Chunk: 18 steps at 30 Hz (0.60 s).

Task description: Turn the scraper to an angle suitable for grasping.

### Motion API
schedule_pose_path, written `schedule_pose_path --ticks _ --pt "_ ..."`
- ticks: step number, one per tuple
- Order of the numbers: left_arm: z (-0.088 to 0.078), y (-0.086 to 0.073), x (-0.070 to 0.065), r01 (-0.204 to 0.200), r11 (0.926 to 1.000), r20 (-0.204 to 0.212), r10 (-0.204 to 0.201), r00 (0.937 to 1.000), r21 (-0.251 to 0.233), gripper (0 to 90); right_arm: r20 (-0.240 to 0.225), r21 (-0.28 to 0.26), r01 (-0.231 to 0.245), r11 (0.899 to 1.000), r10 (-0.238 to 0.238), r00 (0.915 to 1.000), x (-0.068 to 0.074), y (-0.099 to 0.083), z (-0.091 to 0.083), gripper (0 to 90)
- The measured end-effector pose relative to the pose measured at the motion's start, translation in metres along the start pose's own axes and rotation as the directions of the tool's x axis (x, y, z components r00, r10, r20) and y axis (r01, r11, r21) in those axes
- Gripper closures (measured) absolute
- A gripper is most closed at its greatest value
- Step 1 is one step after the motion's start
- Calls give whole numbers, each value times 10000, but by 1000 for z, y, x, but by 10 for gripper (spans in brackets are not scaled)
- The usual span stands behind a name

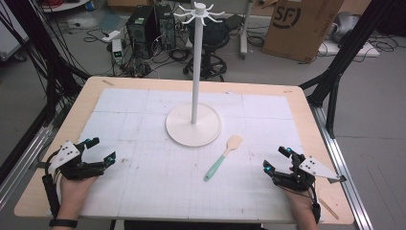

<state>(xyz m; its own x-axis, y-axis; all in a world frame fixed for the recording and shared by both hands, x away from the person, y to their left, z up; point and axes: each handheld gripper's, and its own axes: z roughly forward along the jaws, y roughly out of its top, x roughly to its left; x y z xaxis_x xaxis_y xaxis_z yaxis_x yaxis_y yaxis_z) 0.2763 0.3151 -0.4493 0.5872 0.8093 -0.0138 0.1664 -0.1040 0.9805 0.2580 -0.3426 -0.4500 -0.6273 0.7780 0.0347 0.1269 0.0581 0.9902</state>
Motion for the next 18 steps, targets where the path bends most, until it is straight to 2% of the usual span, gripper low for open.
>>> schedule_pose_path --ticks 6,11,14,18 --pt "0 0 0 91 10000 -198 -90 9998 19 124 15 -3 9 10000 -9 10000 0 0 0 169" --pt "1 1 -1 10 10000 -321 -9 9995 43 125 49 -20 -61 10000 61 10000 0 0 0 169" --pt "1 1 0 212 9997 -238 -214 9995 -93 125 31 -2 -111 9999 111 9999 0 0 0 169" --pt "1 3 -1 254 9996 -235 -256 9994 -86 136 38 1 -104 9999 104 9999 0 0 0 169"
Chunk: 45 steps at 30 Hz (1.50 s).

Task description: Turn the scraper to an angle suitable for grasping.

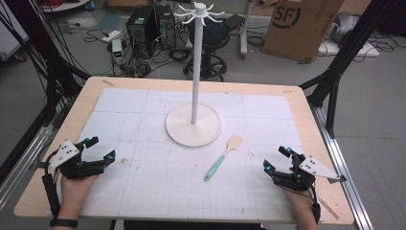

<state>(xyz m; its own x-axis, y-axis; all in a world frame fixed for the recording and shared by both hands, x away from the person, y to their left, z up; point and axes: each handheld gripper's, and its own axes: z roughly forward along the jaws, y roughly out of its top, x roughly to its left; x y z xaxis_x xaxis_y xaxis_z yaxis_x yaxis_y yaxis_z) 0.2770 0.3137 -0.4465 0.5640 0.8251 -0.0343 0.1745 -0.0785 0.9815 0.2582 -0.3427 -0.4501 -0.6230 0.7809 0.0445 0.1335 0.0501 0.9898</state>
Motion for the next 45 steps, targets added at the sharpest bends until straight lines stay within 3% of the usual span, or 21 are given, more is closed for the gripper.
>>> schedule_pose_path --ticks 7,10,16,18,19,21,26,27,28,34,42,43,45 --pt "10 11 -12 95 9999 562 -92 9984 -62 137 24 -22 -90 10000 90 10000 -1 0 0 169" --pt "25 18 -28 61 9999 1093 -71 9940 96 137 45 -41 -64 10000 64 10000 -1 0 0 169" --pt "47 26 -49 16 9994 1668 -74 9860 349 136 50 -26 -122 9999 122 9999 -2 0 0 169" --pt "62 31 -64 -24 9989 2055 -75 9786 476 137 14 -33 -158 9999 158 9999 -2 0 0 169" --pt "62 31 -64 -24 9989 2055 -75 9786 476 137 15 -34 -157 9999 157 9999 -2 0 0 169" --pt "73 34 -76 -90 9983 2334 -46 9724 571 138 26 -32 -184 9998 184 9998 -2 0 0 169" --pt "102 38 -107 -396 9960 3085 131 9511 796 149 46 -49 -236 9997 236 9997 -2 0 0 169" --pt "113 40 -120 -530 9944 3322 198 9430 912 151 46 -49 -225 9997 226 9997 -2 0 0 169" --pt "113 40 -120 -530 9944 3322 198 9430 912 157 45 -43 -214 9998 214 9998 -2 0 0 169" --pt "147 42 -158 -826 9858 3749 220 9268 1464 184 49 -52 -222 9997 222 9997 -2 0 0 169" --pt "177 46 -188 -1034 9763 4030 183 9150 1904 181 47 -44 -213 9998 213 9998 -2 0 0 170" --pt "185 47 -197 -1181 9736 4157 270 9091 1952 181 42 -47 -223 9997 223 9997 -2 0 0 170" --pt "189 48 -202 -1256 9719 4213 308 9064 1993 183 33 -38 -229 9997 229 9997 -2 0 0 169"
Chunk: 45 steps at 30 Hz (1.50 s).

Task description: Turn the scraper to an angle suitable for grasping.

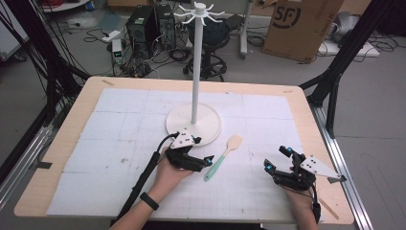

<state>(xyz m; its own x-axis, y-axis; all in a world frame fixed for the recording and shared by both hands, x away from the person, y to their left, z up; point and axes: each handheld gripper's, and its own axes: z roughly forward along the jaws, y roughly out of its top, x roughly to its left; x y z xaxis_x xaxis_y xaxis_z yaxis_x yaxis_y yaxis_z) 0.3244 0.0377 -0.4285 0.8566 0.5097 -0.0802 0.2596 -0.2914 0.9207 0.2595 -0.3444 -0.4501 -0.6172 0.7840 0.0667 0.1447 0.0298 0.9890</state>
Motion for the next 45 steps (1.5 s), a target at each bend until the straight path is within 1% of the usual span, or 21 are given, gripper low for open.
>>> schedule_pose_path --ticks 3,7,12,13,14,16,17,18,21,22,25,27,29,31,32,36,37,40,42,43,45 --pt "16 3 -6 -69 9995 -6 69 10000 320 192 -9 5 -5 10000 5 10000 0 0 0 170" --pt "37 7 -14 -93 9971 219 76 9997 755 232 -6 3 15 10000 -15 10000 0 0 0 170" --pt "58 9 -22 -220 9900 135 204 9997 1391 282 -9 8 7 10000 -7 10000 0 0 0 170" --pt "63 9 -23 -295 9859 127 278 9995 1645 299 -16 6 7 10000 -7 10000 0 0 0 170" --pt "63 9 -23 -295 9859 127 278 9995 1645 330 -16 5 13 10000 -13 10000 0 0 0 170" --pt "67 9 -25 -275 9833 45 272 9996 1801 377 -18 5 11 10000 -11 10000 0 0 0 170" --pt "69 9 -26 -308 9782 -113 339 9994 2056 415 -20 4 14 10000 -14 10000 0 0 0 169" --pt "69 9 -26 -308 9782 -113 339 9994 2056 454 -18 4 7 10000 -7 10000 0 0 0 170" --pt "72 7 -26 -257 9690 -299 340 9990 2457 540 -26 1 20 10000 -20 10000 0 0 0 169" --pt "72 7 -26 -257 9690 -299 340 9990 2457 568 -26 9 26 10000 -26 10000 0 0 0 170" --pt "74 5 -27 -337 9643 -483 480 9977 2628 621 -28 4 19 10000 -19 10000 0 0 0 170" --pt "74 5 -27 -331 9648 -620 510 9968 2609 633 -16 1 33 10000 -33 10000 0 0 0 170" --pt "74 5 -28 -331 9650 -720 536 9960 2601 672 -14 -1 34 10000 -34 10000 0 0 0 170" --pt "74 5 -29 -383 9647 -712 588 9957 2606 691 -21 3 15 10000 -15 10000 0 0 0 170" --pt "74 5 -29 -454 9640 -640 643 9959 2620 750 -10 -5 48 10000 -48 10000 0 0 0 170" --pt "74 5 -28 -415 9651 -652 603 9961 2584 763 -3 -1 33 10000 -33 10000 0 0 0 170" --pt "74 5 -29 -357 9665 -688 549 9961 2541 769 -14 15 35 10000 -35 10000 0 0 0 170" --pt "74 5 -28 -390 9678 -736 590 9955 2486 800 -24 21 70 10000 -70 10000 0 0 0 170" --pt "72 5 -27 -561 9647 -660 755 9950 2571 802 -24 16 43 10000 -43 10000 0 0 0 170" --pt "72 6 -26 -529 9650 -622 711 9955 2569 802 -28 12 44 10000 -44 10000 0 0 0 170" --pt "69 7 -27 -750 9625 -467 902 9948 2607 804 -28 17 26 10000 -26 10000 0 0 0 170"
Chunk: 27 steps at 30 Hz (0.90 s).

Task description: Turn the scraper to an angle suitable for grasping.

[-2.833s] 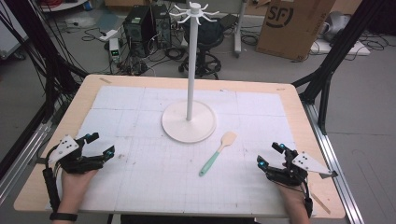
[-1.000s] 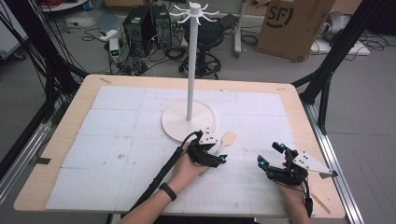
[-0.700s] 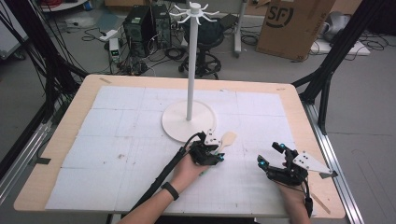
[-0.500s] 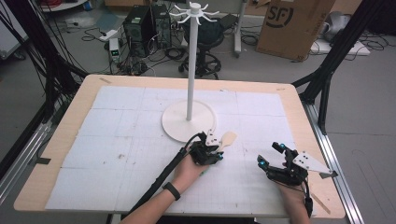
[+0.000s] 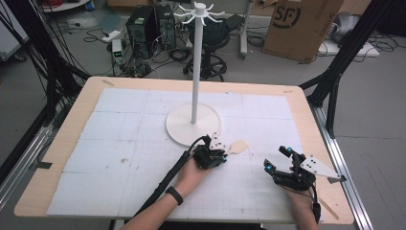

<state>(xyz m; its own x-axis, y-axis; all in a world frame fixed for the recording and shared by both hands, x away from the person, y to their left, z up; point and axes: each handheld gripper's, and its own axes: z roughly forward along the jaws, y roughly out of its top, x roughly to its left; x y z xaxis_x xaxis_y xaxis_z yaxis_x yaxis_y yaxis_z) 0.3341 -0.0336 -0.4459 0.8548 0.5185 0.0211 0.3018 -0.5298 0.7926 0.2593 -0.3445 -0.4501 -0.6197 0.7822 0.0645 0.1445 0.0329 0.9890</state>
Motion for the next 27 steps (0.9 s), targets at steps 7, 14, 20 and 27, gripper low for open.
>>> schedule_pose_path --ticks 7,14,20,27 --pt "-18 6 -5 -539 9976 1020 582 9931 -442 804 12 -4 26 10000 -26 10000 0 0 0 170" --pt "-22 1 -10 -1476 9864 2372 1607 9581 -720 805 61 -149 -77 9999 78 10000 -1 0 -1 169" --pt "-13 -3 -22 -2278 9679 3318 2504 9095 -1059 806 75 -168 -81 9998 82 9999 -1 0 -2 170" --pt "-1 -4 -23 -2656 9582 3742 2861 8821 -1066 804 72 -168 -59 9998 60 10000 -1 0 -1 170"
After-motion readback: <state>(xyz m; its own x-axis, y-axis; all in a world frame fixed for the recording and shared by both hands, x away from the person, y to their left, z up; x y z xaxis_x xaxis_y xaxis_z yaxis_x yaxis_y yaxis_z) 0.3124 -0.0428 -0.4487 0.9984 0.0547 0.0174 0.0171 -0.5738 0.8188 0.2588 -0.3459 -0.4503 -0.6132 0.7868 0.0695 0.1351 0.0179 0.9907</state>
